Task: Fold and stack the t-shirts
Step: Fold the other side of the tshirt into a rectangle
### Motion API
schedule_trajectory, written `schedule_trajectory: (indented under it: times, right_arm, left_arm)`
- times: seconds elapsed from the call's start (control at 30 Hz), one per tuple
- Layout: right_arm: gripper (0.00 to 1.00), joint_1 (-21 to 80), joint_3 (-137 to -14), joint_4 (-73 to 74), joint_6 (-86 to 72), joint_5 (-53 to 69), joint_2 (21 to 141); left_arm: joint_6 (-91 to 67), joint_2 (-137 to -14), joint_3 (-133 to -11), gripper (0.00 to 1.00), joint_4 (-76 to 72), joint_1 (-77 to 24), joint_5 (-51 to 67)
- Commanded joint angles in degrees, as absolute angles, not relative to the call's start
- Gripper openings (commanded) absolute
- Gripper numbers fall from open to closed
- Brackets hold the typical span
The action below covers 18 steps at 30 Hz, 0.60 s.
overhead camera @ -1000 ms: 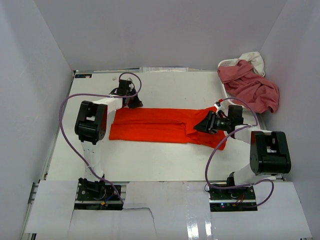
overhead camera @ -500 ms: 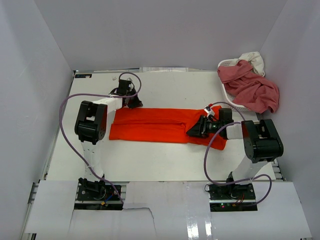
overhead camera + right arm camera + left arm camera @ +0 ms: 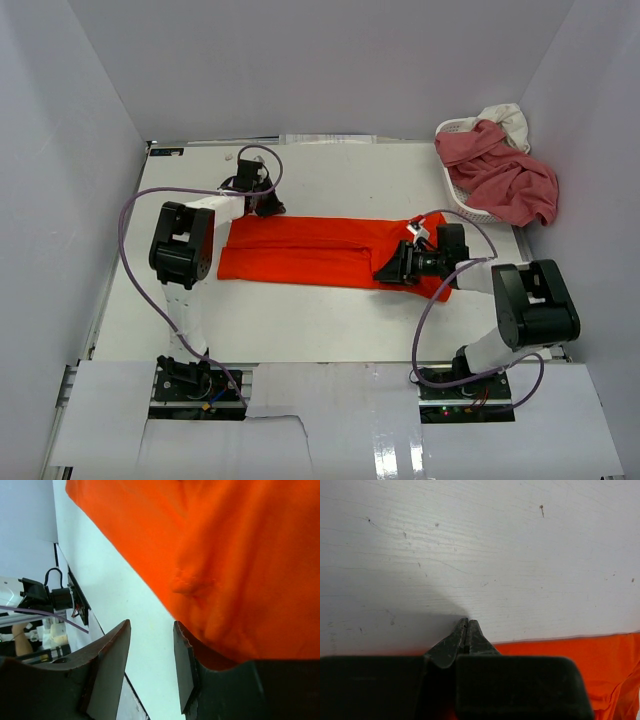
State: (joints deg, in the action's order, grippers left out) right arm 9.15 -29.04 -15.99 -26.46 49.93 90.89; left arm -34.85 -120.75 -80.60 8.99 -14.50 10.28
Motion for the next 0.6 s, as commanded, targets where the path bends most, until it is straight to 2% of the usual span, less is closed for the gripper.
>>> schedule_trajectory:
  times: [0.0, 0.23, 0.3, 0.37, 0.57]
  right_arm:
    - [0.46, 9.6, -32.2, -9.1, -22.8, 47.3, 82.5]
    - [0.47, 10.8, -40.3, 13.1, -16.4, 30.9, 66.9]
    - [0.39, 11.0, -41.6, 16.6, -14.7, 26.0, 65.4]
    - [0.08, 11.2, -42.7, 20.6, -14.0, 19.4, 65.1]
    - [0.08, 11.5, -40.7, 21.4, -14.3, 12.9, 67.1]
  left_arm:
    - [-33.8, -117.0, -79.3, 0.02, 9.1, -15.1, 9.2]
    - [-34.6, -108.6, -70.7, 0.04, 4.5, -15.6, 3.9]
    - [-34.5, -106.5, -68.3, 0.04, 3.7, -15.6, 2.6]
    - [-34.3, -103.5, -66.4, 0.05, 3.2, -15.6, 1.1]
    - [-32.9, -102.0, -66.4, 0.05, 5.5, -16.1, -3.8]
